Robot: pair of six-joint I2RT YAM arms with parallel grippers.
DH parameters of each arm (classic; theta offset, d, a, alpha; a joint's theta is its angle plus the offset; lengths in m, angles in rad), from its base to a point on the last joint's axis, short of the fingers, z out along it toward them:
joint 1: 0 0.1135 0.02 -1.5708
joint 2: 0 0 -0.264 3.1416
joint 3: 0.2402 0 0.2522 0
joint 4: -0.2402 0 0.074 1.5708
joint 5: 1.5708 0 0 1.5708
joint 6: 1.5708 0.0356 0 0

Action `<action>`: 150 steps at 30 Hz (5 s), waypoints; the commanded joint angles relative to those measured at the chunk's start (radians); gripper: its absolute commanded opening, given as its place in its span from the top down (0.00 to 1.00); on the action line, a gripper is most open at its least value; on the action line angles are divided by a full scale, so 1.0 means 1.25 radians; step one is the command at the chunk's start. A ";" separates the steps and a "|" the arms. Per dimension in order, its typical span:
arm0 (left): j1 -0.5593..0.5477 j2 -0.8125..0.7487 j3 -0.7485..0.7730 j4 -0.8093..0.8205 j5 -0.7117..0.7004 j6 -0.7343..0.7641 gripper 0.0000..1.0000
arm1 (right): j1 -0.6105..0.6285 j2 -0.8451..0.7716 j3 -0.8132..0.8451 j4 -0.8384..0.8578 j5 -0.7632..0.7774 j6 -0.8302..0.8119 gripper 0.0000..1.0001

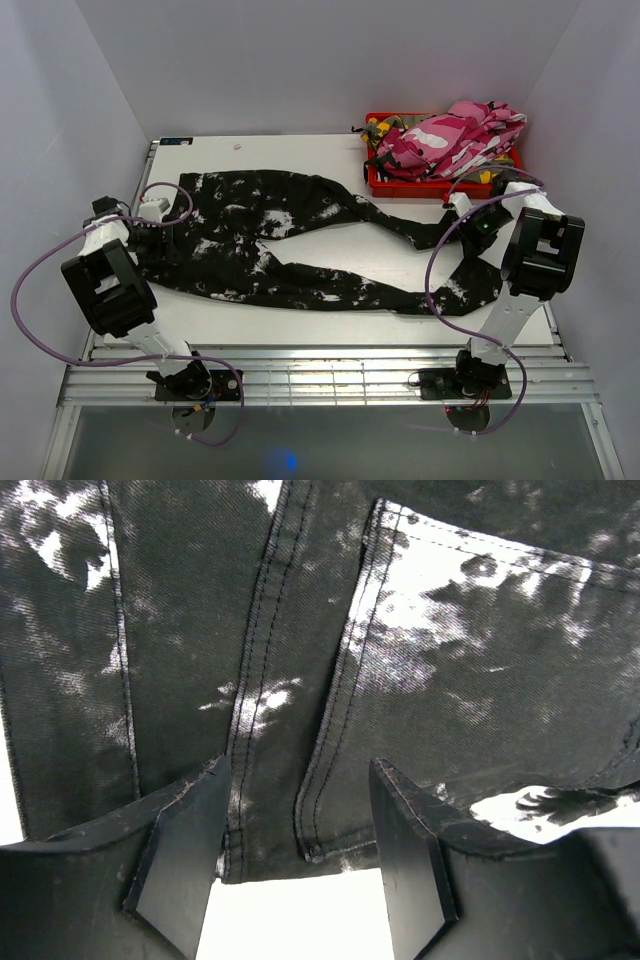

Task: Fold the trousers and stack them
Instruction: Flatten the trousers out

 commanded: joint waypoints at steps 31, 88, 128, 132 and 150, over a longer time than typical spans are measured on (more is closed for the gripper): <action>0.012 0.017 -0.047 0.058 -0.031 -0.041 0.45 | -0.438 -0.729 -0.511 0.011 -0.111 -0.920 0.87; 0.013 0.063 0.027 0.003 -0.023 -0.076 0.45 | -0.226 -0.476 -0.062 0.239 -0.228 -0.401 0.92; 0.120 -0.003 -0.125 0.071 -0.191 0.055 0.82 | -0.494 -0.530 -0.298 0.115 -0.256 -0.678 0.02; 0.176 -0.006 -0.147 0.073 -0.263 0.094 1.00 | -0.427 -0.494 -0.282 0.054 -0.173 -0.529 0.00; 0.255 -0.110 -0.022 -0.139 -0.060 0.256 0.40 | -0.295 -0.465 -0.503 0.034 0.030 -0.391 0.27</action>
